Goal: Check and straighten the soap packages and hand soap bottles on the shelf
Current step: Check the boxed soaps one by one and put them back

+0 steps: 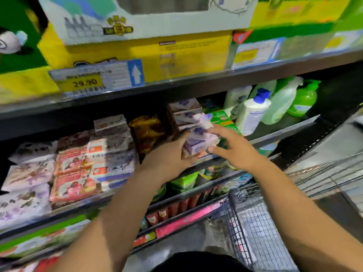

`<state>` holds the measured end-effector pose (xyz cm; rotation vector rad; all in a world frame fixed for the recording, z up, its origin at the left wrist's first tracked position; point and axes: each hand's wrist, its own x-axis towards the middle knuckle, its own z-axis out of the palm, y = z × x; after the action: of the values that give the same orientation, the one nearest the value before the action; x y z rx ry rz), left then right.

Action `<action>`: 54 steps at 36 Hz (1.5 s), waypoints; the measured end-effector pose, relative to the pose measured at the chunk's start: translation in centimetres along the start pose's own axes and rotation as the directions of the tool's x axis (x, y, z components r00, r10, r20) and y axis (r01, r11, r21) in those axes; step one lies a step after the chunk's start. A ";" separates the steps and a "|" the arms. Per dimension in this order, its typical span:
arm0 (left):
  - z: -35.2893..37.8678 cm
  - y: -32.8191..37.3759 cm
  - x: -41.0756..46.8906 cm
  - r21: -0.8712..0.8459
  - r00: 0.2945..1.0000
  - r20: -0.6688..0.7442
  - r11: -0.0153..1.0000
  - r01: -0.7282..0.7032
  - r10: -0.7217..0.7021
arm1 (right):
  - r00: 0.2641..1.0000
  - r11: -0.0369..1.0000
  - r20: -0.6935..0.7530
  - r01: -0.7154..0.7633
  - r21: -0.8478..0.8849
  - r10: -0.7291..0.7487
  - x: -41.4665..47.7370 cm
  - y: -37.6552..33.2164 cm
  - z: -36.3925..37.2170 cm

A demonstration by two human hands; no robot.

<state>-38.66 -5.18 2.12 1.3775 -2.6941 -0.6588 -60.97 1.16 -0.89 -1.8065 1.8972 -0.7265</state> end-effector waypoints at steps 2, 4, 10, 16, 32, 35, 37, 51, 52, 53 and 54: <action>0.9 1.0 0.5 -0.018 0.999 -0.025 0.999 0.035 -0.036 | 1.000 0.998 0.019 0.014 -0.057 -0.013 0.5 0.5 0.3; 1.4 1.5 0.7 -0.044 0.991 -0.078 0.994 0.104 -0.107 | 0.997 0.997 0.019 0.078 0.011 -0.078 0.7 0.6 0.3; 2.6 1.7 0.2 -0.237 0.952 -0.277 0.969 0.062 -0.129 | 0.997 0.946 -0.081 0.030 0.321 -0.004 0.5 0.7 0.3; 2.0 2.8 -1.5 -0.859 0.930 -0.310 0.476 -0.186 -0.195 | 0.989 0.819 -0.147 0.111 0.564 -0.033 -2.5 1.3 -0.9; 2.3 0.9 -2.0 -0.332 0.912 -0.360 0.887 -0.322 0.196 | 0.943 0.253 0.188 -0.259 0.932 0.273 -3.2 -1.9 -0.8; 2.7 0.6 -1.7 -0.348 0.906 -0.387 0.883 -0.315 0.171 | 0.950 0.347 0.219 -0.287 0.893 0.221 -3.8 -2.5 -0.9; 2.5 1.2 -2.0 -0.536 0.935 -0.355 0.816 -0.216 0.013 | 0.961 0.474 0.184 -0.263 0.841 0.207 -4.0 -2.3 -1.2; -0.3 4.8 -2.8 -0.518 0.897 -0.440 0.828 -0.215 -0.043 | 0.993 0.886 0.114 -0.032 0.462 -0.024 -3.3 -2.3 -1.5; -0.6 5.1 -2.8 -0.412 0.881 -0.473 0.880 -0.236 0.014 | 0.993 0.867 0.118 -0.033 0.497 -0.030 -3.4 -2.4 -1.1; -0.9 5.4 -2.7 -0.282 0.865 -0.494 0.925 -0.254 0.087 | 0.992 0.848 0.118 -0.034 0.529 -0.034 -3.5 -2.5 -0.8; -0.9 5.3 -2.6 -0.164 0.849 -0.504 0.948 -0.273 0.157 | 0.993 0.827 0.113 -0.035 0.562 -0.035 -3.6 -2.7 -0.6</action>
<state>-40.97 -0.75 5.43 0.9945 -2.2401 -0.4995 -59.06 4.76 1.08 -1.4290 1.3998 -1.0259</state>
